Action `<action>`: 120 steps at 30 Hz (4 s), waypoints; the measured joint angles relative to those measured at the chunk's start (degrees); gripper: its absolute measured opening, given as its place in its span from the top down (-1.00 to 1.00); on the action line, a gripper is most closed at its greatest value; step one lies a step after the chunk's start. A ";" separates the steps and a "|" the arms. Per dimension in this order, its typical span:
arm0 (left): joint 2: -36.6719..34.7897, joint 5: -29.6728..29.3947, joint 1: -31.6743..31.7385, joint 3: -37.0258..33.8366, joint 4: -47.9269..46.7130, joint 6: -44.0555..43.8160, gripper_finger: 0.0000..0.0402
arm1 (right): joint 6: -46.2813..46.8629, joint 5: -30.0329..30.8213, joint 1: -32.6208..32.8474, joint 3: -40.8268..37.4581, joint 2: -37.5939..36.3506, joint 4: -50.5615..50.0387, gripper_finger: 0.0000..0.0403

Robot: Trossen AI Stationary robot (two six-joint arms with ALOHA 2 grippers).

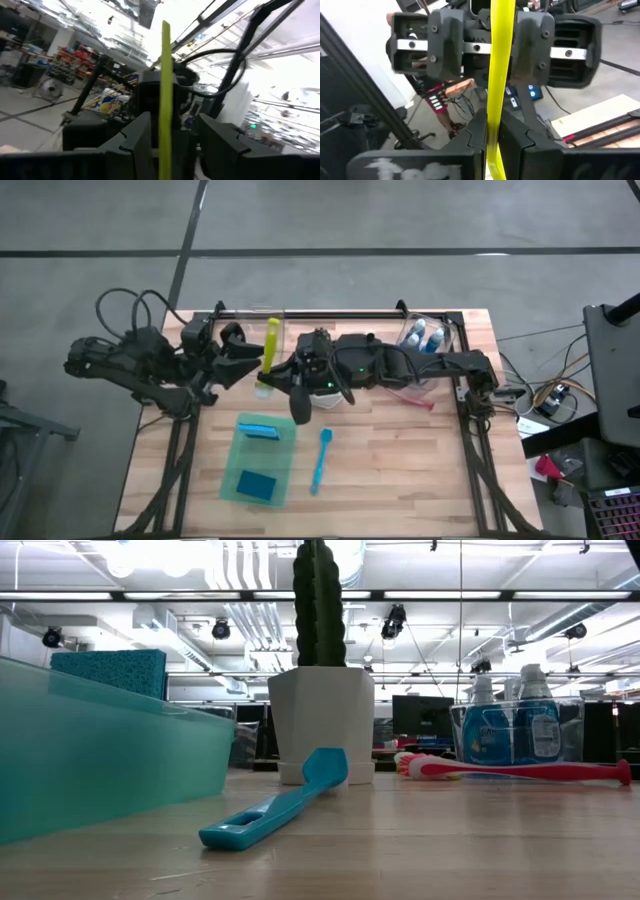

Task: Pick & Place Kitchen Sink Supplies
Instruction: Put the light green dishwashing brush into the left transparent bin, then put the blue dishwashing brush into the left transparent bin

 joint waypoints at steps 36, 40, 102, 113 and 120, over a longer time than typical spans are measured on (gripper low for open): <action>-1.10 -4.74 0.02 -0.08 -4.23 0.81 0.88 | -0.76 0.04 -1.11 -0.48 1.02 0.73 0.44; -3.41 -7.45 0.02 -0.08 -5.26 3.73 0.93 | -1.35 0.02 -1.09 -0.48 1.02 0.54 0.31; 13.32 -11.87 52.99 -15.94 -40.29 -21.21 0.88 | -30.73 0.09 -11.00 0.07 -14.93 -19.17 0.69; 23.44 -6.94 53.81 -16.16 -40.97 -21.52 0.81 | -32.58 0.13 -12.14 0.07 -15.26 -24.44 0.72; 27.13 -5.22 54.10 -16.16 -42.70 -18.29 0.86 | -33.48 0.13 -12.86 0.07 -15.26 -25.03 0.72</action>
